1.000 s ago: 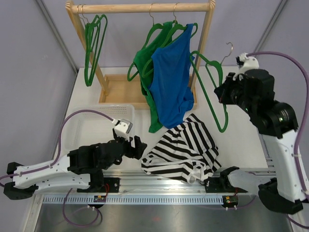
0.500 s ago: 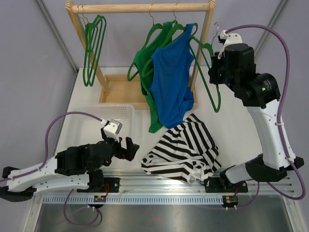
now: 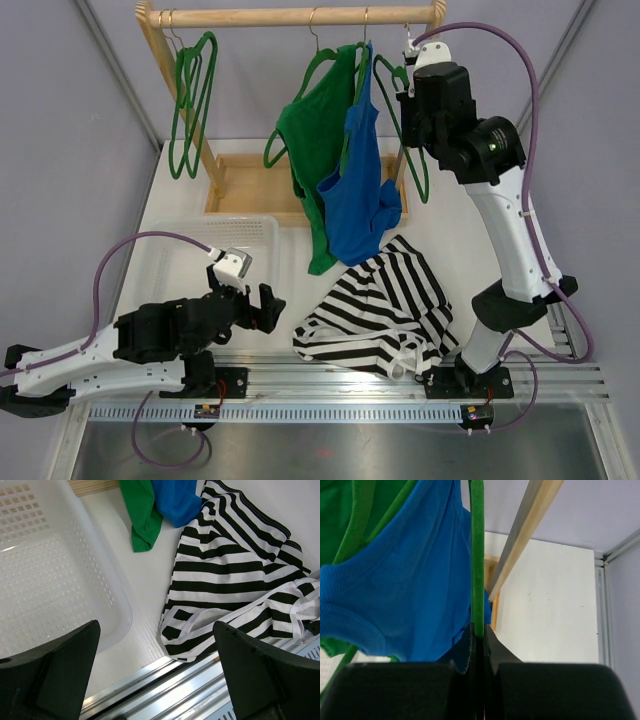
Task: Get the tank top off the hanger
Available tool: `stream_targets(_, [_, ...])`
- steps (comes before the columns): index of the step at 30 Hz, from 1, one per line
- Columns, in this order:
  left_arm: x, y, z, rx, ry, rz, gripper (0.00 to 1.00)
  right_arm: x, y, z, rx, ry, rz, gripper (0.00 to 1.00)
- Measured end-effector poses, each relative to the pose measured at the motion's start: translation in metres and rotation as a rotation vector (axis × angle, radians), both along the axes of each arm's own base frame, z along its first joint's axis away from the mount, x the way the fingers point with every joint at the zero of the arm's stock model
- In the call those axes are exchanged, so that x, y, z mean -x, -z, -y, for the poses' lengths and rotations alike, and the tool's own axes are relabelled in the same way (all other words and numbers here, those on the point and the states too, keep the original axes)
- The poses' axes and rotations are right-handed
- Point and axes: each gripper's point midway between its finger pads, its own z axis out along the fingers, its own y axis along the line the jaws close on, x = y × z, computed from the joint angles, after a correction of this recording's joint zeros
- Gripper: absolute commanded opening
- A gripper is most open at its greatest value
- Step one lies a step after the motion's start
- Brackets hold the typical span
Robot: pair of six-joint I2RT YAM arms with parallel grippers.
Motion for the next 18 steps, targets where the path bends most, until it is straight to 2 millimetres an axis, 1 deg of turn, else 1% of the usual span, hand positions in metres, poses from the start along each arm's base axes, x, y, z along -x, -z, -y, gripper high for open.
stream_targets(3, [0.0, 0.0, 0.0, 0.0, 0.0, 0.0, 0.99, -0.009, 0.01, 0.003, 0.055, 0.026, -0.012, 0.0])
stream_targets(6, [0.0, 0.0, 0.0, 0.0, 0.0, 0.0, 0.99, -0.013, 0.011, 0.004, 0.09, 0.026, -0.011, 0.0])
stream_targets(9, [0.0, 0.0, 0.0, 0.001, 0.0, 0.0, 0.99, -0.016, 0.003, 0.004, 0.096, 0.026, 0.016, 0.0])
stream_targets(13, [0.0, 0.0, 0.0, 0.001, 0.0, -0.001, 0.99, -0.02, -0.014, 0.004, 0.076, 0.031, 0.07, 0.0])
stream_targets(18, [0.0, 0.0, 0.0, 0.001, 0.001, -0.001, 0.99, -0.031, -0.023, 0.006, 0.051, 0.042, 0.104, 0.0])
